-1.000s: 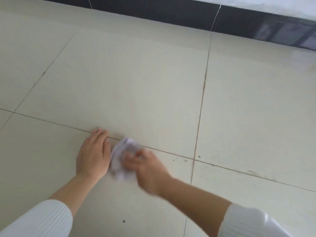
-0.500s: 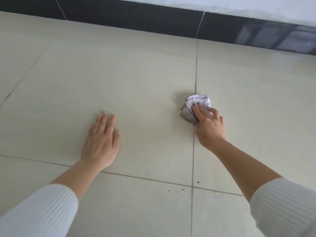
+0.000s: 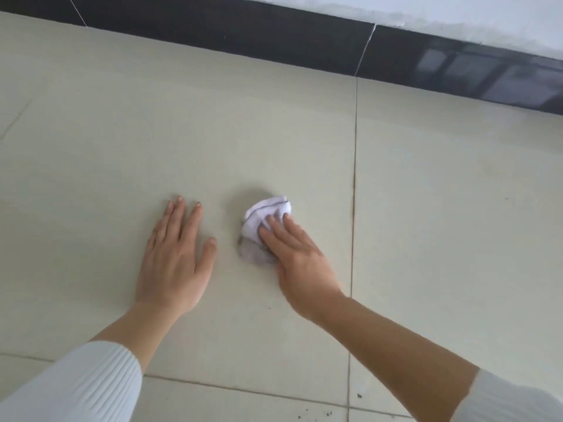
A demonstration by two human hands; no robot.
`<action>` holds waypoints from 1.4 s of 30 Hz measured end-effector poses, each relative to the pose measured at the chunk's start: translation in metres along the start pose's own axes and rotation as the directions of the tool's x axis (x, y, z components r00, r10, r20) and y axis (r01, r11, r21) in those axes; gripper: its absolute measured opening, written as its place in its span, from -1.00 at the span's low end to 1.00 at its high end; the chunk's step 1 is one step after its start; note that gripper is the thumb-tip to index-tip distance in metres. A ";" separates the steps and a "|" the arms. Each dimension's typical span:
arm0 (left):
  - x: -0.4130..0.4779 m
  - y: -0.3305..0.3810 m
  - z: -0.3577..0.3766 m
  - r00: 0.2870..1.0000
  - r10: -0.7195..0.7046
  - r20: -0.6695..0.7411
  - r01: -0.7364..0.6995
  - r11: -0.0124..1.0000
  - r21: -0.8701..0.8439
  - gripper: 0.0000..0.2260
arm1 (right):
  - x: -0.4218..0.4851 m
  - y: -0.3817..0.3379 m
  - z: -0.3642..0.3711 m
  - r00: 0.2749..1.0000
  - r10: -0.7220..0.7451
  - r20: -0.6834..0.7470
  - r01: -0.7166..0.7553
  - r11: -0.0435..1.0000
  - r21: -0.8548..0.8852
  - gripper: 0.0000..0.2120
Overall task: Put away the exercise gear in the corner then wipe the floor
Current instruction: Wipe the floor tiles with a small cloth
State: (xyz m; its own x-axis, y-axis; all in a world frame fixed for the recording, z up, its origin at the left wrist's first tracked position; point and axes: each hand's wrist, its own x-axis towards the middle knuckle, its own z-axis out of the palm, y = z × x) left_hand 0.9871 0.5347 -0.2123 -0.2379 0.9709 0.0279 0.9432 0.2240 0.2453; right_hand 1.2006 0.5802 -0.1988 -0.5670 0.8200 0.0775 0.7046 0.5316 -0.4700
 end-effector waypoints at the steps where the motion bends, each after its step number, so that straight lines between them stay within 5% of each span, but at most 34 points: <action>1: 0.000 0.000 0.000 1.000 0.003 0.001 -0.003 1.000 -0.005 -0.40 | -0.012 -0.002 -0.001 0.983 -0.148 0.107 0.150 0.989 -0.009 -0.50; 4: 0.000 -0.001 0.001 1.000 -0.005 0.019 0.005 1.000 -0.002 -0.41 | -0.022 0.031 -0.021 0.828 -0.448 0.337 0.474 0.880 0.007 -0.54; 6: 0.000 0.000 0.001 0.999 -0.038 0.031 0.038 0.999 0.003 -0.41 | -0.007 0.067 -0.038 0.861 -0.399 0.315 0.442 0.894 -0.074 -0.51; 9: -0.001 0.002 -0.001 0.998 -0.048 0.041 0.048 0.999 0.006 -0.41 | 0.038 0.111 -0.061 0.995 0.031 0.100 -0.009 0.978 -0.210 -0.45; 12: 0.000 0.002 -0.001 0.998 -0.042 0.045 0.041 0.999 0.012 -0.41 | 0.090 0.121 -0.067 0.864 0.492 -0.104 -0.503 0.846 -0.176 -0.40; 14: 0.000 0.003 0.000 0.998 -0.046 0.046 0.045 0.999 0.015 -0.41 | 0.118 0.108 -0.058 0.777 0.599 -0.191 -0.623 0.776 -0.102 -0.39; 16: 0.000 0.002 -0.001 0.998 -0.048 0.044 0.048 0.999 0.014 -0.42 | 0.128 0.078 -0.035 0.831 0.514 -0.214 -0.533 0.845 -0.038 -0.39; 18: 0.000 0.003 -0.002 0.998 -0.047 0.041 0.047 0.999 0.013 -0.42 | 0.114 0.039 -0.007 0.953 0.255 -0.166 -0.263 0.964 -0.031 -0.44; 20: 0.000 0.003 -0.002 0.998 -0.047 0.044 0.047 0.999 0.013 -0.42 | 0.080 0.007 0.010 0.998 -0.038 -0.042 0.036 0.999 -0.040 -0.49; 23: 0.000 0.003 -0.002 0.997 -0.045 0.060 0.044 0.999 0.012 -0.42 | 0.041 0.008 0.001 0.898 -0.364 0.246 0.374 0.927 0.008 -0.55; 25: 0.000 0.003 -0.003 0.997 -0.044 0.065 0.044 0.999 0.002 -0.42 | 0.046 0.042 -0.017 0.823 -0.475 0.312 0.506 0.862 -0.021 -0.56; 27: 0.000 0.003 -0.005 0.997 -0.039 0.064 0.040 0.999 -0.003 -0.42 | 0.068 0.079 -0.033 0.909 -0.345 0.235 0.377 0.920 -0.108 -0.55; 29: 0.000 0.004 -0.006 0.997 -0.037 0.070 0.036 0.999 0.007 -0.42 | 0.096 0.103 -0.051 0.998 0.012 0.064 -0.002 0.988 -0.156 -0.52; 31: 0.000 0.005 -0.007 0.996 -0.038 0.075 0.038 0.999 0.005 -0.42 | 0.126 0.112 -0.058 0.935 0.348 -0.070 -0.355 0.921 -0.159 -0.46; 33: 0.000 0.006 -0.008 0.997 -0.035 0.072 0.035 0.999 0.001 -0.42 | 0.157 0.108 -0.053 0.846 0.519 -0.122 -0.533 0.830 -0.165 -0.41; 38: 0.000 0.007 -0.009 0.998 -0.019 0.067 0.019 1.000 -0.001 -0.42 | 0.220 0.067 -0.024 0.880 0.472 -0.061 -0.476 0.872 -0.113 -0.37; 42: 0.000 0.007 -0.009 0.997 -0.019 0.076 0.019 1.000 0.009 -0.41 | 0.239 0.026 0.001 0.969 0.244 0.041 -0.243 0.970 -0.033 -0.40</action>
State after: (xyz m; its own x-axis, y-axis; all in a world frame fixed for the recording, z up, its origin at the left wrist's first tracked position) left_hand 0.9911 0.5358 -0.2021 -0.2375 0.9700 -0.0510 0.9406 0.2428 0.2373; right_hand 1.0834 0.7899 -0.1932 -0.3951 0.9155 -0.0760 0.8347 0.3233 -0.4458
